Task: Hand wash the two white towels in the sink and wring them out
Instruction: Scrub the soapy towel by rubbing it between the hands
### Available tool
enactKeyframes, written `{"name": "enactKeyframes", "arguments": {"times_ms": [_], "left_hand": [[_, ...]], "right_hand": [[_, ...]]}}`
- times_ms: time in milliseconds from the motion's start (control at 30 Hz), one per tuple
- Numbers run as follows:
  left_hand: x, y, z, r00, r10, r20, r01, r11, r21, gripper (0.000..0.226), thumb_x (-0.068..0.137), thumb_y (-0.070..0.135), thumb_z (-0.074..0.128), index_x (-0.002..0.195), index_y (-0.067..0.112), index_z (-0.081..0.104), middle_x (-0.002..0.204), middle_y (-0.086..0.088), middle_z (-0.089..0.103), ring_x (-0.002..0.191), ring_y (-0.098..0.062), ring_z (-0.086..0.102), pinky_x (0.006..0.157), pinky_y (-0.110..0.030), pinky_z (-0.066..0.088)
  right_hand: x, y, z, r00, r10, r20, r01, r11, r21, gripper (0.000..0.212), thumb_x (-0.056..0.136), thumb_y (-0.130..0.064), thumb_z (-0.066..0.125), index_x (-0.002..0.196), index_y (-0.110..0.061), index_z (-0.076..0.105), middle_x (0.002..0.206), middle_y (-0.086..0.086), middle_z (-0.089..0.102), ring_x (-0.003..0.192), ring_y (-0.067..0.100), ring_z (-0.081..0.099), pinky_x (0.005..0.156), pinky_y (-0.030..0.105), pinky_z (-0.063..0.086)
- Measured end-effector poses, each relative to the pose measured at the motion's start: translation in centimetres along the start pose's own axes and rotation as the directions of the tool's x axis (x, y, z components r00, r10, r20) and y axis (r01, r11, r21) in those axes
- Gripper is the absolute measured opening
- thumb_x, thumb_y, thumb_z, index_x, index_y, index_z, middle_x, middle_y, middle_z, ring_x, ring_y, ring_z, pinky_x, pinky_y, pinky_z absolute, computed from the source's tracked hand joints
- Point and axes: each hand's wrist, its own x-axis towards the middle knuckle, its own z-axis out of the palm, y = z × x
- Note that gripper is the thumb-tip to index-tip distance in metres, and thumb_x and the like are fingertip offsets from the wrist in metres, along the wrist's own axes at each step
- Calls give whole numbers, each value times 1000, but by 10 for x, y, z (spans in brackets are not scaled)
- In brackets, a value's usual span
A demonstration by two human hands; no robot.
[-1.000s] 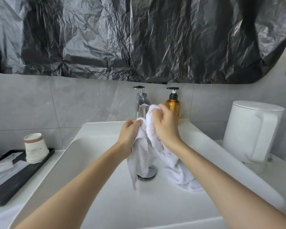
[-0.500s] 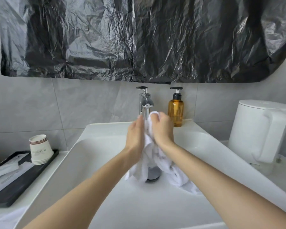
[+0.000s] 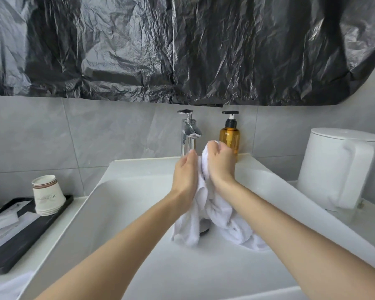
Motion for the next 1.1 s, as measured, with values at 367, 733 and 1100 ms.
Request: {"name": "enactKeyframes", "arguments": {"times_ms": [367,733,1100], "left_hand": [[0,8,-5,990,-129,-55,120,983,-138,46,105,25,38,64,11,53,43,2,55,39,-7,55,39,-13,39],[-5,4,-3,987,-159,-23,155,982,-108,43,106,29,34,82,7,62,67,-7,64,61,-16,62,55,-22,50],[-4,7,-5,982,-184,-33,179,975,-130,44,106,28,36,70,8,54,46,-1,56,42,-9,58,41,-14,42]], "right_hand": [[-20,7,6,979,-116,167,120,993,-14,34,90,-8,48,60,-22,44,56,-9,42,57,8,39,56,27,34],[-3,2,2,997,-16,72,22,997,-75,35,93,-6,45,60,-17,39,56,-6,37,55,8,33,60,29,29],[-20,9,3,972,-116,203,146,979,-140,42,89,-8,49,52,-24,37,45,-7,37,52,9,33,52,28,28]]}}
